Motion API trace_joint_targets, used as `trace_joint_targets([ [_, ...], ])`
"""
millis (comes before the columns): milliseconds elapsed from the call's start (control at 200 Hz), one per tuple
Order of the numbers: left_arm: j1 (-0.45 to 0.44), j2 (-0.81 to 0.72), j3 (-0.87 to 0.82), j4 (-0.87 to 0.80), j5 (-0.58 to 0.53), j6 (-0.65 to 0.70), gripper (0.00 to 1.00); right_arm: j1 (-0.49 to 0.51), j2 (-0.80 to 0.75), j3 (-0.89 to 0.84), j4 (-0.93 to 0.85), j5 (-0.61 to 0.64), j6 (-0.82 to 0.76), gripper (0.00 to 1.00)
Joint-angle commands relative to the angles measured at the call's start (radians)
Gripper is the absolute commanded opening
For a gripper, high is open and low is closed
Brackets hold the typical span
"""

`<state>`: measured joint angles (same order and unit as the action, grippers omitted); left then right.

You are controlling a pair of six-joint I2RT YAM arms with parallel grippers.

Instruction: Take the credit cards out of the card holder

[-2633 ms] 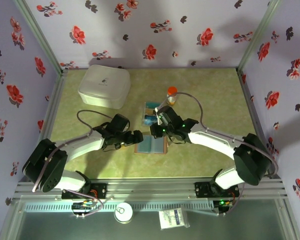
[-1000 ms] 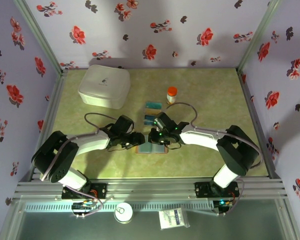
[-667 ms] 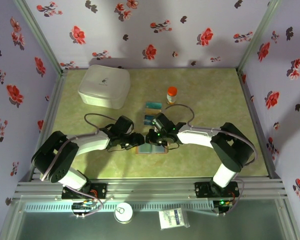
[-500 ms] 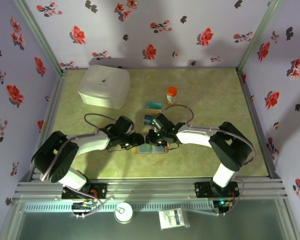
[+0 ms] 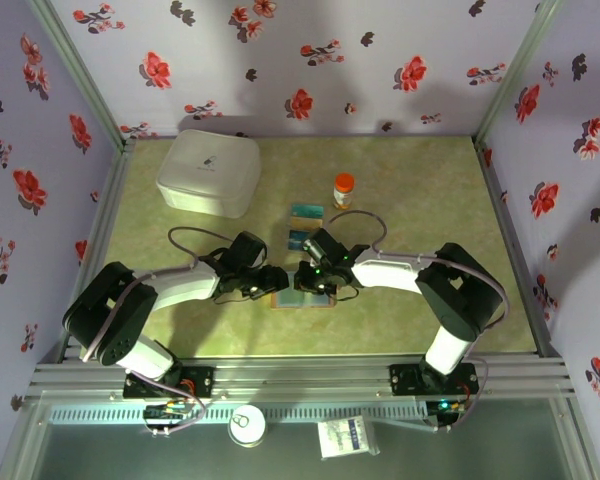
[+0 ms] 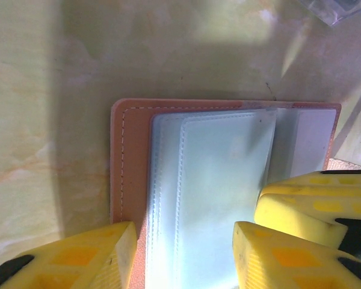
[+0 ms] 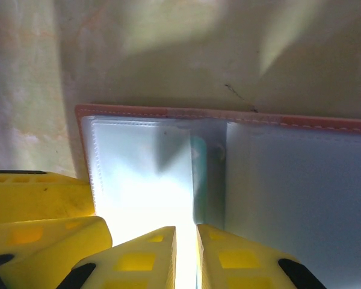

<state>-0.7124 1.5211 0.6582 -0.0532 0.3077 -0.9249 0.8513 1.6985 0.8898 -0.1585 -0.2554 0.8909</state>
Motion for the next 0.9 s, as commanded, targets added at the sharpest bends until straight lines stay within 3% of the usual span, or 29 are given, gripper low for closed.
trace_joint_targets([
  [0, 0.013, 0.002, -0.016, -0.057, -0.016, 0.015, 0.46, 0.002, -0.014, 0.027, -0.076, 0.055, -0.03, 0.17],
  [700, 0.018, -0.02, 0.004, -0.085, -0.025, 0.021, 0.37, -0.01, -0.015, 0.012, -0.087, 0.064, -0.049, 0.14],
  [895, 0.02, -0.026, 0.006, -0.094, -0.036, 0.024, 0.28, -0.009, -0.056, 0.028, -0.099, 0.068, -0.05, 0.14],
])
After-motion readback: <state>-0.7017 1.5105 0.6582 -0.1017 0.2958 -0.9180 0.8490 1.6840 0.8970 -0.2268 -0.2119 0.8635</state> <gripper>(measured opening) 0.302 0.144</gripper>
